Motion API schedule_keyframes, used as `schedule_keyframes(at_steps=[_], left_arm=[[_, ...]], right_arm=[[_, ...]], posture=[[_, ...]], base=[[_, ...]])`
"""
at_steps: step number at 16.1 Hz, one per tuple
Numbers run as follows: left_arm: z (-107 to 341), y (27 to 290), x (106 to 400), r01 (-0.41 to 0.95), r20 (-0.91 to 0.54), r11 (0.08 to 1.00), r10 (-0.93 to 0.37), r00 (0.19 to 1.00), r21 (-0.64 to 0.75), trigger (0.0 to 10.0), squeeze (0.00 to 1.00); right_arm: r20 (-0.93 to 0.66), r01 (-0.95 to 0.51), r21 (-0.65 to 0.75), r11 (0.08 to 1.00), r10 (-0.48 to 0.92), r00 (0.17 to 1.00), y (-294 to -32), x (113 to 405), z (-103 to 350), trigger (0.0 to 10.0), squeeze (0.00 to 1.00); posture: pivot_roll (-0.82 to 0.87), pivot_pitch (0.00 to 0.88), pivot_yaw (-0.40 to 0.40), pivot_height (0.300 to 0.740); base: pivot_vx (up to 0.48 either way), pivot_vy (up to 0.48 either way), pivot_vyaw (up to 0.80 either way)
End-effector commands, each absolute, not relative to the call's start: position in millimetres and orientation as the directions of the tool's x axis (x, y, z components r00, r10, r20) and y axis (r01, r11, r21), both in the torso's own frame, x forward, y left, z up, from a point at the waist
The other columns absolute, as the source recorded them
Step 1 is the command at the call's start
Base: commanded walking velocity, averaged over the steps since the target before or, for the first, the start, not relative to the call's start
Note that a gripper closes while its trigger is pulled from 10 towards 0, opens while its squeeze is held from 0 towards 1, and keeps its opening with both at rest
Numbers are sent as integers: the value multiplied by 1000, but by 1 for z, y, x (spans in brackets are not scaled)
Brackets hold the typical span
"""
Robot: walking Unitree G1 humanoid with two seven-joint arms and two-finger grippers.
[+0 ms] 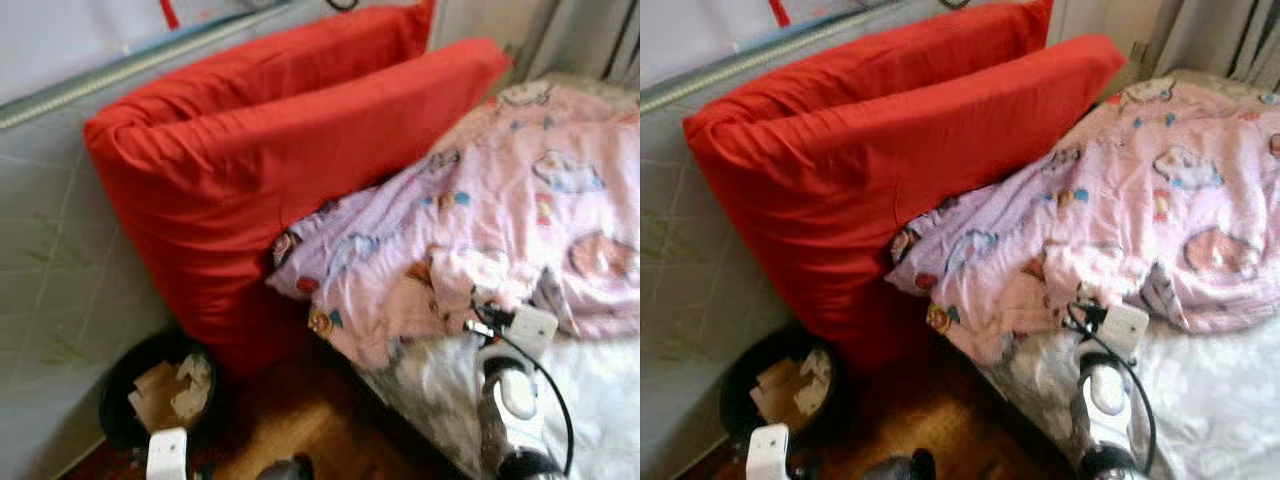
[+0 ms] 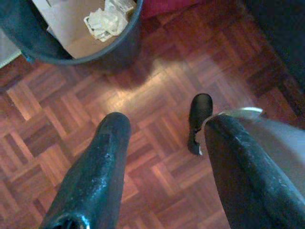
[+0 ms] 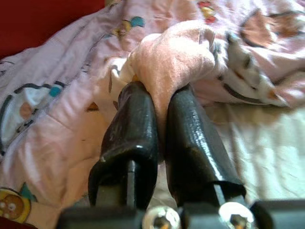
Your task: Clean up the room
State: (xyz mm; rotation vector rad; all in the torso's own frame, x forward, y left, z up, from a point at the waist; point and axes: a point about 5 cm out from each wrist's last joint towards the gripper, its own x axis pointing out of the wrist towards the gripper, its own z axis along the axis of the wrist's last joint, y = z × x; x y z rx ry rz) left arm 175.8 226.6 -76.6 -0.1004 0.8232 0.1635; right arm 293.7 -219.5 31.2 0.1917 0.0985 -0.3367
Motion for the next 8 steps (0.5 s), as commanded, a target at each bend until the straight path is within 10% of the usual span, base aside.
schedule_keyframes(at_steps=[1, 8], left_arm=[[-83, 229, 161, -191, -764, 982, 112, 636, -15, 10000, 0], [-87, 247, 137, -208, -787, 978, 128, 603, 0, 10000, 0]], right_arm=[[-129, 371, 167, 913, -353, 927, -226, 290, 30, 10000, 0], [-102, 373, 141, 917, -361, 927, -228, 290, 33, 10000, 0]], posture=[[64, 148, 45, 740], [63, 148, 45, 740]], base=[[-259, 0, 0], [-258, 0, 0]])
